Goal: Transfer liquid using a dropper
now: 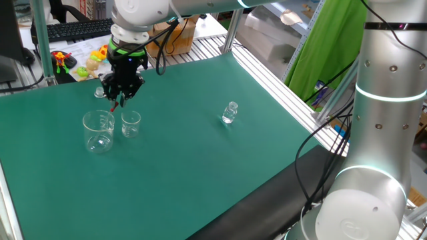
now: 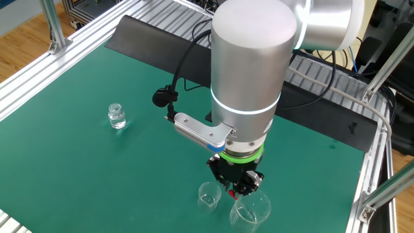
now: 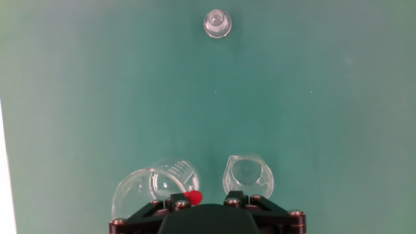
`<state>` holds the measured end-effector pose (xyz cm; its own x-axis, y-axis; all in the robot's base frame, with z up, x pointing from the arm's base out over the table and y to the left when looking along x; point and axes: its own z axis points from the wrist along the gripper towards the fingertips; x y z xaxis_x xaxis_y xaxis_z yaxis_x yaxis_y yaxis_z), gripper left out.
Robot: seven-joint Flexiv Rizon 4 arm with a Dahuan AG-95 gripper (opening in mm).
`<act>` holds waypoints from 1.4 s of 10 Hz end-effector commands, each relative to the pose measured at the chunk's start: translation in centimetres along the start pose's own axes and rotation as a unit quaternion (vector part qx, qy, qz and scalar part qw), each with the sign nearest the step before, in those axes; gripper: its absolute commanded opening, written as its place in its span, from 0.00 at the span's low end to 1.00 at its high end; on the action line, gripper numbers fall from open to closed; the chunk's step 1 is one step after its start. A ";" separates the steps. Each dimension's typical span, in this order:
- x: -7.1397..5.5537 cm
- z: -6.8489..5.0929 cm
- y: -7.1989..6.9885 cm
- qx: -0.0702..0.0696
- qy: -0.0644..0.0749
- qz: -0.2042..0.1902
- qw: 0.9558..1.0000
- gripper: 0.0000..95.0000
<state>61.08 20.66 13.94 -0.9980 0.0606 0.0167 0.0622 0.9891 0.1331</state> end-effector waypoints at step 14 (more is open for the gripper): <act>-0.6 -0.6 0.3 0.001 0.002 0.002 1.000 0.00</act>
<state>61.68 20.81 14.51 -0.9977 0.0649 0.0211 0.0671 0.9891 0.1310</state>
